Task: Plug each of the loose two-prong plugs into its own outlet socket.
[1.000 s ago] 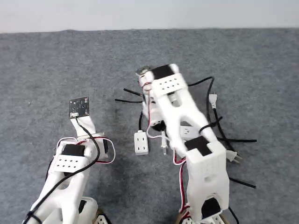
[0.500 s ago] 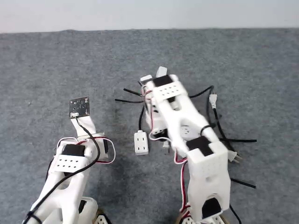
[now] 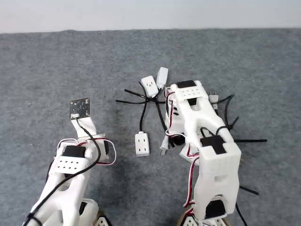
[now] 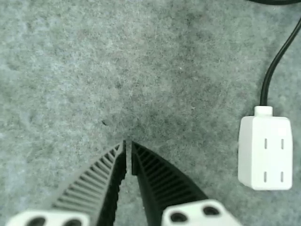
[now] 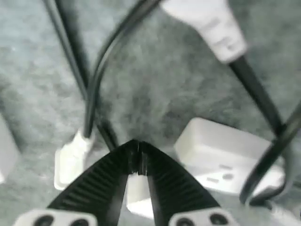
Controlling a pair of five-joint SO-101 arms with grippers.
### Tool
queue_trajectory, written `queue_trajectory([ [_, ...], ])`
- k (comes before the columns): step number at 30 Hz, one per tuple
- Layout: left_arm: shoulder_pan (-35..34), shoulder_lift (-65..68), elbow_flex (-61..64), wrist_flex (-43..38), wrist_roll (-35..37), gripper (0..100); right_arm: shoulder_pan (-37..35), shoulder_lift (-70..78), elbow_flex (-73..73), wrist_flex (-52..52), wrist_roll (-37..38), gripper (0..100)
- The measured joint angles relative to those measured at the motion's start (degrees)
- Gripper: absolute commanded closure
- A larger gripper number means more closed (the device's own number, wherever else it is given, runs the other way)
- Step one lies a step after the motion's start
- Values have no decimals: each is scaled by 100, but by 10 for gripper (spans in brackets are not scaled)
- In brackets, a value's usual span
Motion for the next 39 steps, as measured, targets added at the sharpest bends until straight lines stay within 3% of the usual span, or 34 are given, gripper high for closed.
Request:
queue_trajectory([
  [5,9,0,0,0,0,984,26,18,-176,97,-53,990],
  [13,0,0,0,0,0,984,114,-862,-580,448,-1055,990],
  [17,9,0,0,0,0,984,-281,-1398,-448,475,-1213,990],
  [26,9,0,0,0,0,984,-1187,-1468,1152,-1125,-1380,990],
  [39,0,0,0,0,0,984,-651,-1468,1574,-1319,-1407,990],
])
